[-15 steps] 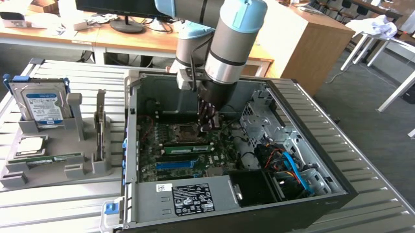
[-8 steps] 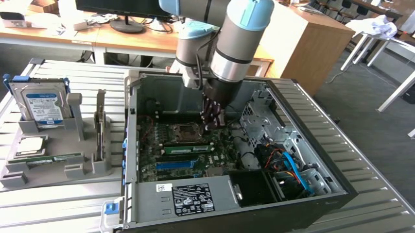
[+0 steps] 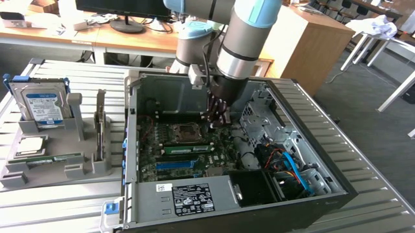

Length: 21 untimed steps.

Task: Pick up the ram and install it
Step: 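Press down the ram until it locks into place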

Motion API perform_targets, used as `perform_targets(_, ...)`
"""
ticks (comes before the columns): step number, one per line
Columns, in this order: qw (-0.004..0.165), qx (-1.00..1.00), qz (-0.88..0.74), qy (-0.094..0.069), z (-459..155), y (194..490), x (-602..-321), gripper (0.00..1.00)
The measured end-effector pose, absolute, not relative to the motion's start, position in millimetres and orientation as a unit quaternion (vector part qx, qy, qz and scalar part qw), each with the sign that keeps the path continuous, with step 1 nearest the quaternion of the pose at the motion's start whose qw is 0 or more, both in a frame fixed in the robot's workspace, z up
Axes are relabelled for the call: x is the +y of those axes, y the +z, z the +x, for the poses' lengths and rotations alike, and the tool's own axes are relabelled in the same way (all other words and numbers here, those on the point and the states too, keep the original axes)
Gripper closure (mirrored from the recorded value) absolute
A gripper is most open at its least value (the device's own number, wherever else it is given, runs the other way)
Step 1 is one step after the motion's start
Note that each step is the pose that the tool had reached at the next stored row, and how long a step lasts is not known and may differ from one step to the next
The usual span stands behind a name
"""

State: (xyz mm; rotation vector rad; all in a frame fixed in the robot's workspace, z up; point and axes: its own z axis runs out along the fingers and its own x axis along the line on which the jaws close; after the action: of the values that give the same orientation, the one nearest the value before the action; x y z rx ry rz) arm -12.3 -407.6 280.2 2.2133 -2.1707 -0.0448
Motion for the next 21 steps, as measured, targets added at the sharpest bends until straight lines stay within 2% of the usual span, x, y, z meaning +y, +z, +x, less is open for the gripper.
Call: perform_targets(21, 0.024, -0.700, 0.714, -0.018, 21, 298, -408, 0.90)
